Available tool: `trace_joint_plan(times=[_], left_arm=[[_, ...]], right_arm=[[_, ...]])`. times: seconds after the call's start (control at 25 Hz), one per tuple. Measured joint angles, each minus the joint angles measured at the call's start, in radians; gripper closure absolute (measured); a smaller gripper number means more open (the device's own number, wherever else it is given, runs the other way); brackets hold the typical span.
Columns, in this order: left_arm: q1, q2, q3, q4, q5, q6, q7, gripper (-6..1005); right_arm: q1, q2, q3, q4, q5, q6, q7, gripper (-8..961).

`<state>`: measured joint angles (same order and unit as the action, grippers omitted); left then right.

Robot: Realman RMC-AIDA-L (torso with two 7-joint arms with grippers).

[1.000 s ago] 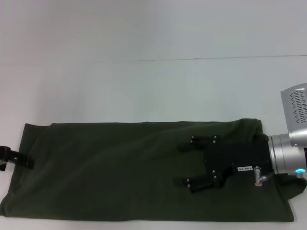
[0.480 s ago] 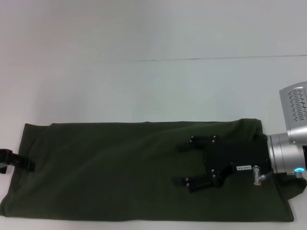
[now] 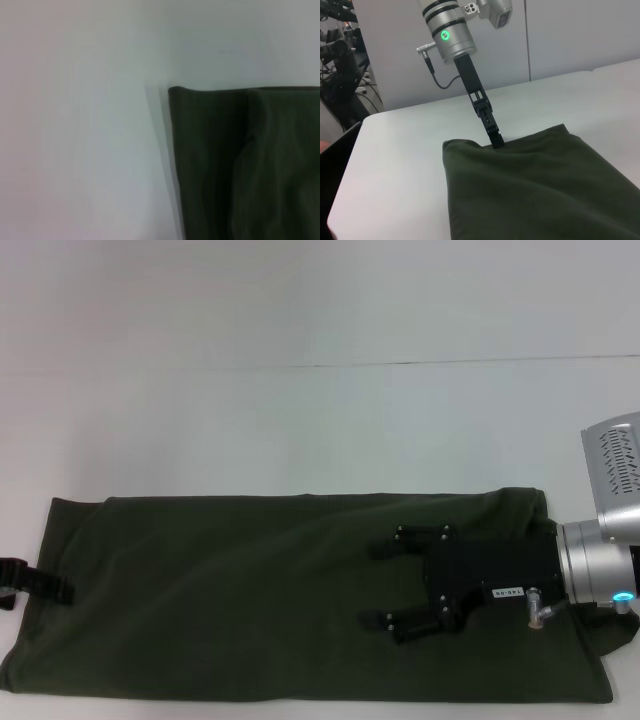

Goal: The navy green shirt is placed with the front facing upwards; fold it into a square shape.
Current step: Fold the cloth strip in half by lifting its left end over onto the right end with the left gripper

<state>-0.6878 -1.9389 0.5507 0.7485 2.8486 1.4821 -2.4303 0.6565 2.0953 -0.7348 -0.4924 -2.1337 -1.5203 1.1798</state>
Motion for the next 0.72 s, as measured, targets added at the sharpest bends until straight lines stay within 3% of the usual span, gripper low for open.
trace_joint_plan(times=[0.72], left_arm=[[-0.023,0.01,-0.011,-0.071,-0.012,0.007,-0.024,141]], right_arm=[[-0.001,0.0,0.0,0.0,-0.005,0.002,0.011,11]])
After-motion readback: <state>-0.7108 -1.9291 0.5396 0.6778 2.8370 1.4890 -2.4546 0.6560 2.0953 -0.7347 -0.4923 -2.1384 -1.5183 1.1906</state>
